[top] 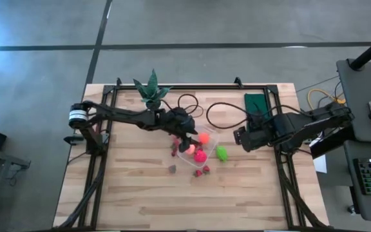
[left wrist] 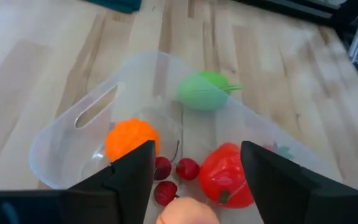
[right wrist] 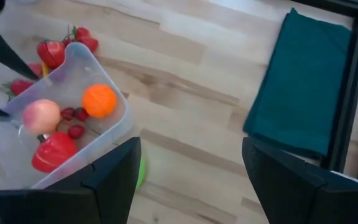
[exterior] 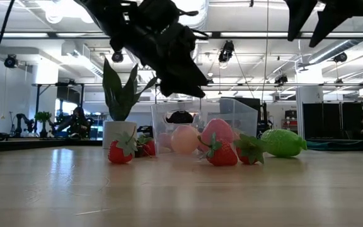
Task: Pick and placing Produce into tupperware
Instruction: Put the green cabbage into the container
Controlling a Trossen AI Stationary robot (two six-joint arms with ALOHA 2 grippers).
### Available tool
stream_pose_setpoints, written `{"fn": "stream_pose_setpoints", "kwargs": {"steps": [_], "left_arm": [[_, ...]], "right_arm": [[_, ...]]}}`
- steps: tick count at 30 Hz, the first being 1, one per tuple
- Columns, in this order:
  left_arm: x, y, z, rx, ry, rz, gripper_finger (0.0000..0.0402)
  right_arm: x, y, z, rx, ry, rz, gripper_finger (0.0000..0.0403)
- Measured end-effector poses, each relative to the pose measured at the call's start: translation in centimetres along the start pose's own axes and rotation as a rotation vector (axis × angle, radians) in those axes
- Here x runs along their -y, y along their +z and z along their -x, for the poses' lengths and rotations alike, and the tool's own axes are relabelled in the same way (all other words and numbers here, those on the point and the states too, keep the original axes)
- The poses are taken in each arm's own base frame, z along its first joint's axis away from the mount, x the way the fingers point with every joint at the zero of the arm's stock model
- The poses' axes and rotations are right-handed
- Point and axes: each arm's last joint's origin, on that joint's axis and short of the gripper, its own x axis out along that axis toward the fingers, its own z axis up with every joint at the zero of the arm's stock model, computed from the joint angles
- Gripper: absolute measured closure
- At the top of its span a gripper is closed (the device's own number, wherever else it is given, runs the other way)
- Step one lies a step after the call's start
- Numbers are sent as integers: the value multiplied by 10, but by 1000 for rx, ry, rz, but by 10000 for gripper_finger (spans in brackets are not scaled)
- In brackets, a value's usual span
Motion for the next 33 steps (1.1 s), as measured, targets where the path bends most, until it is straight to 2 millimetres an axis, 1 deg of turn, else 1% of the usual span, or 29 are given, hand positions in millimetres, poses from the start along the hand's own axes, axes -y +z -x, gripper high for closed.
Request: {"fn": "stream_pose_setpoints", "kwargs": {"steps": [5, 9, 12, 16, 19, 22, 24, 26, 28, 33], "left_arm": [[9, 13, 28, 44, -16, 176, 178], [23, 20, 55, 56, -42, 168, 178], [35, 23, 74, 69, -68, 152, 178], [49, 14, 97, 51, -79, 148, 178], [57, 3, 108, 43, -76, 190, 178], [62, -12, 115, 27, -68, 243, 178], [64, -24, 119, 19, -60, 283, 178], [65, -33, 122, 14, -57, 316, 178], [65, -45, 124, -5, -44, 348, 178], [62, -62, 127, -27, -37, 401, 178]], "right_arm": [[-2, -2, -1, -1, -3, 19, 131], [-3, -5, 0, -35, 15, 42, 131], [-7, -14, -4, -99, 33, 107, 131], [-12, -33, -21, -149, 49, 146, 131], [-18, -49, -41, -197, 121, 138, 131], [-28, -62, -61, -222, 217, 108, 131], [-34, -70, -69, -218, 263, 101, 131], [-40, -74, -73, -207, 309, 100, 131], [-45, -77, -76, -202, 315, 107, 131], [-57, -86, -86, -201, 262, 189, 118]]}}
